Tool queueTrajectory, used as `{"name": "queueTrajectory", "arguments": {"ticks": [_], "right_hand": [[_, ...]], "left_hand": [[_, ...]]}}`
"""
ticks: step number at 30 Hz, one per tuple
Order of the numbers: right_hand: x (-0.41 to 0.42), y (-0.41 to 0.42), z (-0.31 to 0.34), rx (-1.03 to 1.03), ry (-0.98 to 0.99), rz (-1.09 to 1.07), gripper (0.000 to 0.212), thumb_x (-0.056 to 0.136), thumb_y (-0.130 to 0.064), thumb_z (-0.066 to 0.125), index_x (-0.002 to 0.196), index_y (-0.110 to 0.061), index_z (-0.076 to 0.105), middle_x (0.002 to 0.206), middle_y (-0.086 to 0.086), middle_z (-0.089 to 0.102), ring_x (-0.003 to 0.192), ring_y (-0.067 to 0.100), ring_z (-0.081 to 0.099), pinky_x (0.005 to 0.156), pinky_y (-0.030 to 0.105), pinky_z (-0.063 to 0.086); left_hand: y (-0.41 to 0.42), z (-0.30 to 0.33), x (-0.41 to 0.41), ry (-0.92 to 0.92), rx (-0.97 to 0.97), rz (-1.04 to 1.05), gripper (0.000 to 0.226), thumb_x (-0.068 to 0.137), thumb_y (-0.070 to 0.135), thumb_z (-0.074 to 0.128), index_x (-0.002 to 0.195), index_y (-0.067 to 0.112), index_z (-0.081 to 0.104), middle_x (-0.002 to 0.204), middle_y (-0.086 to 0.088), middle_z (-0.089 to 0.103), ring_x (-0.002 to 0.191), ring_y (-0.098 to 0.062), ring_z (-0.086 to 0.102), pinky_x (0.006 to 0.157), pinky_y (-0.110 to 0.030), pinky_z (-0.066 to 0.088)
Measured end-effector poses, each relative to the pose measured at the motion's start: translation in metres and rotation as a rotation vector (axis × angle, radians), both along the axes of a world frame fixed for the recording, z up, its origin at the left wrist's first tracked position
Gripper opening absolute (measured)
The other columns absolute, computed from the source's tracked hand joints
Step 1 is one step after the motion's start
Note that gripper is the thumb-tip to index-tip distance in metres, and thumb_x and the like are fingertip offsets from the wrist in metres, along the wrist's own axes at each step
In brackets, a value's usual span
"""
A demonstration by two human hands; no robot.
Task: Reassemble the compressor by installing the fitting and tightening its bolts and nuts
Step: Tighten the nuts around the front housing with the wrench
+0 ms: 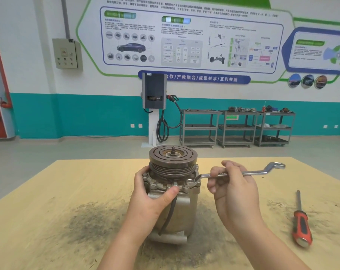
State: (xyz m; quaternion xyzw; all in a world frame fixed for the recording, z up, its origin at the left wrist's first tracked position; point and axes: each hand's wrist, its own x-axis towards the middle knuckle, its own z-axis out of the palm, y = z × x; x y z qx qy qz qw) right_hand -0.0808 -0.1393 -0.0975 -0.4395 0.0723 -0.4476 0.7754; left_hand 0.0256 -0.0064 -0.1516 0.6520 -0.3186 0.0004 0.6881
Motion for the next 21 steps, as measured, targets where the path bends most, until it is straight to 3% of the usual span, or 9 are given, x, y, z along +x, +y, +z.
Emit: {"name": "queueTrajectory", "arguments": {"ticks": [5, 9, 15, 18, 21], "right_hand": [[0.011, -0.013, 0.001, 0.037, 0.058, 0.202, 0.012, 0.101, -0.006, 0.04, 0.091, -0.007, 0.047, 0.055, 0.004, 0.055, 0.043, 0.014, 0.047, 0.039, 0.02, 0.038], [0.015, -0.02, 0.001, 0.039, 0.1, 0.307, 0.016, 0.1, -0.007, 0.042, 0.085, -0.009, 0.047, 0.056, 0.002, 0.053, 0.043, 0.013, 0.046, 0.039, 0.019, 0.037], [0.009, -0.001, -0.01, 0.007, -0.015, 0.09, 0.013, 0.101, -0.005, 0.039, 0.092, -0.009, 0.048, 0.055, 0.002, 0.053, 0.042, 0.013, 0.044, 0.038, 0.02, 0.037], [0.002, 0.011, -0.016, -0.039, -0.093, -0.014, 0.013, 0.102, -0.008, 0.041, 0.096, -0.008, 0.052, 0.058, 0.006, 0.058, 0.045, 0.016, 0.05, 0.041, 0.021, 0.041], [-0.005, 0.008, -0.01, -0.044, -0.132, -0.055, 0.015, 0.103, -0.011, 0.04, 0.095, -0.008, 0.052, 0.059, 0.007, 0.061, 0.046, 0.017, 0.052, 0.042, 0.021, 0.043]], "left_hand": [[-0.001, -0.001, -0.002, -0.007, -0.022, -0.016, 0.067, 0.064, 0.058, 0.083, 0.115, 0.049, 0.04, 0.105, 0.045, 0.054, 0.101, 0.023, 0.05, 0.074, 0.006, 0.036], [-0.001, 0.0, -0.003, -0.007, -0.032, -0.014, 0.069, 0.059, 0.06, 0.079, 0.115, 0.045, 0.042, 0.107, 0.041, 0.056, 0.103, 0.02, 0.052, 0.076, 0.005, 0.036], [-0.003, -0.001, -0.002, 0.019, -0.018, 0.019, 0.065, 0.053, 0.066, 0.075, 0.109, 0.055, 0.042, 0.108, 0.035, 0.06, 0.103, 0.014, 0.055, 0.076, 0.001, 0.041], [-0.003, 0.002, -0.003, 0.019, 0.002, 0.037, 0.064, 0.052, 0.068, 0.075, 0.106, 0.057, 0.043, 0.107, 0.034, 0.06, 0.102, 0.013, 0.056, 0.082, -0.012, 0.043], [-0.003, 0.003, -0.009, 0.018, 0.031, 0.089, 0.07, 0.056, 0.071, 0.078, 0.113, 0.052, 0.042, 0.113, 0.032, 0.059, 0.105, 0.016, 0.052, 0.093, -0.017, 0.041]]}}
